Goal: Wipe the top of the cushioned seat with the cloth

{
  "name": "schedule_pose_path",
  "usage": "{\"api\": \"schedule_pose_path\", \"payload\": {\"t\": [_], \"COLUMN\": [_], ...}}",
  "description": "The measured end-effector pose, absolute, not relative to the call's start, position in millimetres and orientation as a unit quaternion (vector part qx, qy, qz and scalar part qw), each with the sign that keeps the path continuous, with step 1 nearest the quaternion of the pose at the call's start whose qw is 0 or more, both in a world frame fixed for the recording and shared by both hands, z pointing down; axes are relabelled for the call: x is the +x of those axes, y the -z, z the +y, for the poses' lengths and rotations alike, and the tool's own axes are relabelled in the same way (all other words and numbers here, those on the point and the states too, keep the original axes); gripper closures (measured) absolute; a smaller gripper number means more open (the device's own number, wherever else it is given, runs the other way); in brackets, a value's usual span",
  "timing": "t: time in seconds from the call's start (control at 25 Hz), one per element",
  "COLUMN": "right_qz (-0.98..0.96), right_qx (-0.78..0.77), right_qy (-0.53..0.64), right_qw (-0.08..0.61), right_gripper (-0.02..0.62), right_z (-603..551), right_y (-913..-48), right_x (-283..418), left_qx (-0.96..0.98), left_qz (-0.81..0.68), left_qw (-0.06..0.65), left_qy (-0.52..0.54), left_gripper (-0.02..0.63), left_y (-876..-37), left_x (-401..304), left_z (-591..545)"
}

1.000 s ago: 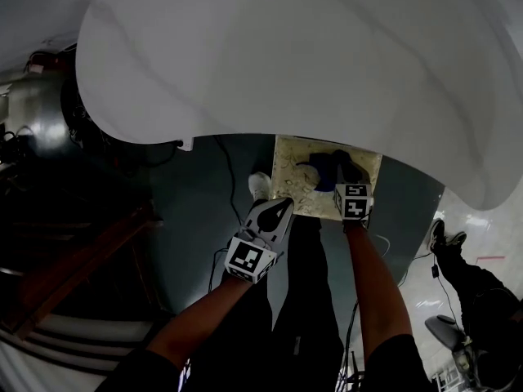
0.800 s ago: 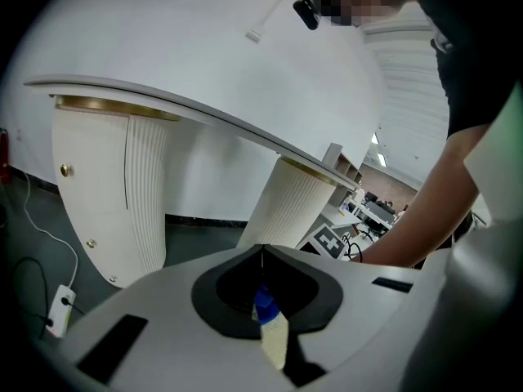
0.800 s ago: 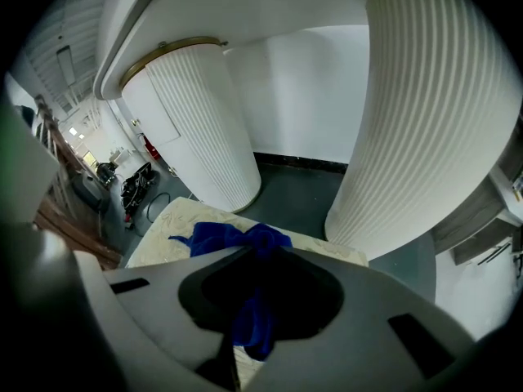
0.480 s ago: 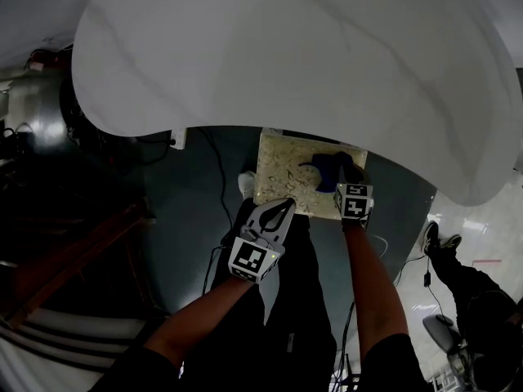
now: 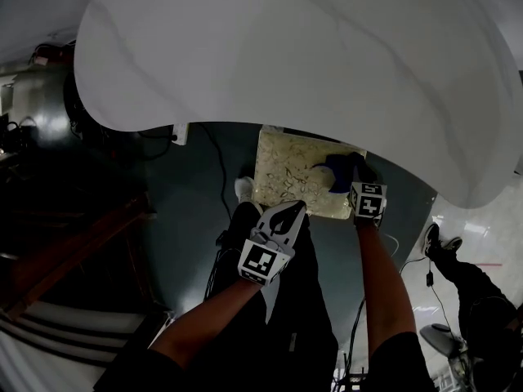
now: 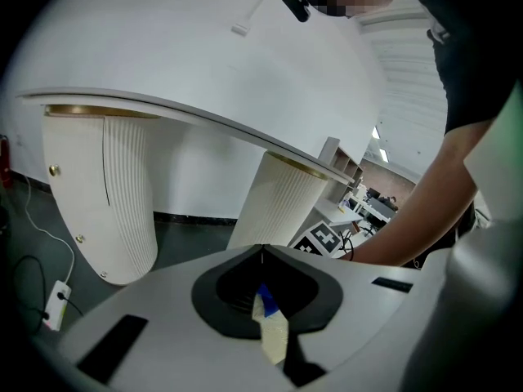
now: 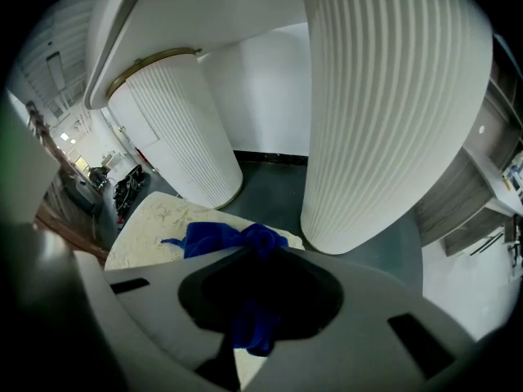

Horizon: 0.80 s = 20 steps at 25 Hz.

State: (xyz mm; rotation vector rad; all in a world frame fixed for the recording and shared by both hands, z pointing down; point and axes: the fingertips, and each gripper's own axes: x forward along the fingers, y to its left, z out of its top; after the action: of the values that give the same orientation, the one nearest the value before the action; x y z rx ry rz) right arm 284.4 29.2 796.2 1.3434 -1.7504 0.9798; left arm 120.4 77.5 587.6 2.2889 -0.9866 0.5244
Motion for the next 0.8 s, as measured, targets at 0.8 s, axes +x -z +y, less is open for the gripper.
{"api": "schedule_pose_path", "payload": {"t": [0.8], "right_qz": [-0.674], "right_qx": [0.596], "right_qy": [-0.402], "right_qw": [0.168], "right_gripper": [0.523], "right_z": [54.7], "right_y": [-687.1], "right_x": [267.8], "left_qx": [0.862], "left_qz": [-0.382], "left_qw": [0.276], "left_qy": [-0.187], "left_gripper": [0.591], "left_y": [-587.9], "left_x": [37.1], "left_z": [74.7]}}
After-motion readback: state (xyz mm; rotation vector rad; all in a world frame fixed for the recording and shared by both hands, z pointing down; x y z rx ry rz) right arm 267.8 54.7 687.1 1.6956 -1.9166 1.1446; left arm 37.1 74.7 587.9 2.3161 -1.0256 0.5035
